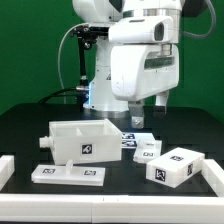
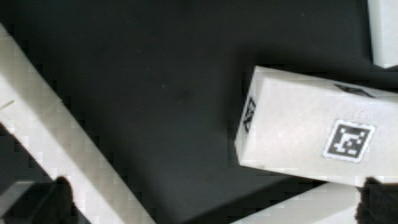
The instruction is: Assemble cabinet
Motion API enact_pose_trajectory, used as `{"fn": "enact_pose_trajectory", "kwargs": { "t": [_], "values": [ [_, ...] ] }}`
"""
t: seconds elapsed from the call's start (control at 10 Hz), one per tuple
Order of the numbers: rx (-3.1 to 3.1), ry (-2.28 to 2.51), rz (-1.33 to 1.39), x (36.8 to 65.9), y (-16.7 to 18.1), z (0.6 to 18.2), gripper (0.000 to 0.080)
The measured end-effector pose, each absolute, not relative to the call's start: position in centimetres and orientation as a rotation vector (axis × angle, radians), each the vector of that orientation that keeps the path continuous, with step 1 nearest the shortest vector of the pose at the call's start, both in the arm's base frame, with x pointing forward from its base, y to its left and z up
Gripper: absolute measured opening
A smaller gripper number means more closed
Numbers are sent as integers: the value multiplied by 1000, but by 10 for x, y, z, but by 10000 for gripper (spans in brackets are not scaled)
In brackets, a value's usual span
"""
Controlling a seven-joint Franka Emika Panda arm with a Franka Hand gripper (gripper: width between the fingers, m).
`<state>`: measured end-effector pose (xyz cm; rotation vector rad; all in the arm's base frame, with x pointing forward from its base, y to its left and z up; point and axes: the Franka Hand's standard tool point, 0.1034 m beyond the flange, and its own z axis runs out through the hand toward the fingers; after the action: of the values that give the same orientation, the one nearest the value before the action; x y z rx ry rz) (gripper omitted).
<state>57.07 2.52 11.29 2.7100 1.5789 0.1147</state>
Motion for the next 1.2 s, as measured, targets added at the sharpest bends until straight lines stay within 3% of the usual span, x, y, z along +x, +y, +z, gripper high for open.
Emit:
{"fn": "enact_pose_trajectory", "kwargs": {
  "t": [0.3,0.6,1.0,1.2],
  "values": [
    [2735,1537,119,571,26,112,797],
    [2985,929,253,570,55,108,797],
    [3003,903,249,570,52,105,797],
    [3091,610,236,567,59,101,797]
  ]
}}
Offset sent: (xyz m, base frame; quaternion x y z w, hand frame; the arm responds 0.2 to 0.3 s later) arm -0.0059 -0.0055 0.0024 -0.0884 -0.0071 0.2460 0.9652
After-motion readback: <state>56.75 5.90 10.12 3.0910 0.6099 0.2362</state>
